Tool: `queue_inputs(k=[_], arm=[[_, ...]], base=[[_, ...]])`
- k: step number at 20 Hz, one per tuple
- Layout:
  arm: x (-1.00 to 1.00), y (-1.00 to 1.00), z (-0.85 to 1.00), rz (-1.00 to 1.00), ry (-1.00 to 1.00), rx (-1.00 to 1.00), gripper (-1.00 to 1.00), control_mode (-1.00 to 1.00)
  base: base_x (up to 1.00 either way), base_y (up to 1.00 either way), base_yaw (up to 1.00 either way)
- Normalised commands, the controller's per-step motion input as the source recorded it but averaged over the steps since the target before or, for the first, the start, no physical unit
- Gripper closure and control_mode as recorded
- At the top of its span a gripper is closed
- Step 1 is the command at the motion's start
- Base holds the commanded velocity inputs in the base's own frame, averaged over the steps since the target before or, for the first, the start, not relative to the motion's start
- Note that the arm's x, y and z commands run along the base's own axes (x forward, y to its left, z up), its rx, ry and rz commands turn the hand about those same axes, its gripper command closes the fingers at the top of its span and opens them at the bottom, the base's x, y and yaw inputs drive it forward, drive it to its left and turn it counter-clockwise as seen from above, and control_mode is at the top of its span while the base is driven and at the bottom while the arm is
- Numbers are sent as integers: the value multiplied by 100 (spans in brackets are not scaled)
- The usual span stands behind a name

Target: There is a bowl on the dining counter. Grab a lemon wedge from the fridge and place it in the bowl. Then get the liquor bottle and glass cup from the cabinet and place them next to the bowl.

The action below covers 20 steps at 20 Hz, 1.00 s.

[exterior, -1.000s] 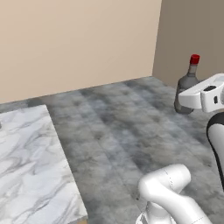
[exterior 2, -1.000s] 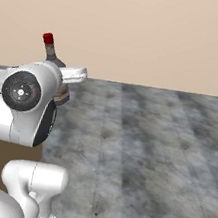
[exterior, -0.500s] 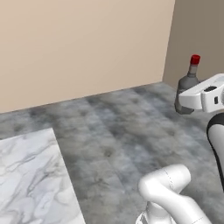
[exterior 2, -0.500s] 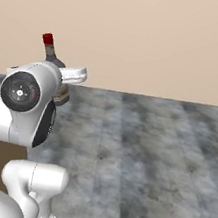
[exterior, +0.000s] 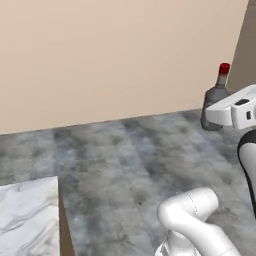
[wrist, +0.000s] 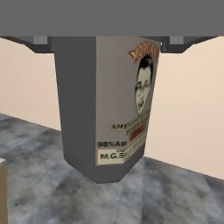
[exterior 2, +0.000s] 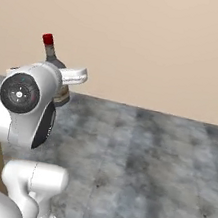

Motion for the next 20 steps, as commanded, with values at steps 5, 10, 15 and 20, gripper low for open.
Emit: queue_inputs(k=[5, 10, 15, 20], arm=[[0, 0, 0, 0, 0, 0, 100, 100], [0, 0, 0, 0, 0, 0, 100, 100], [0, 0, 0, 0, 0, 0, 100, 100], [0, 0, 0, 0, 0, 0, 100, 100]], base=[[100, -46, 52], [100, -41, 55], [100, -23, 56], [100, -28, 56]])
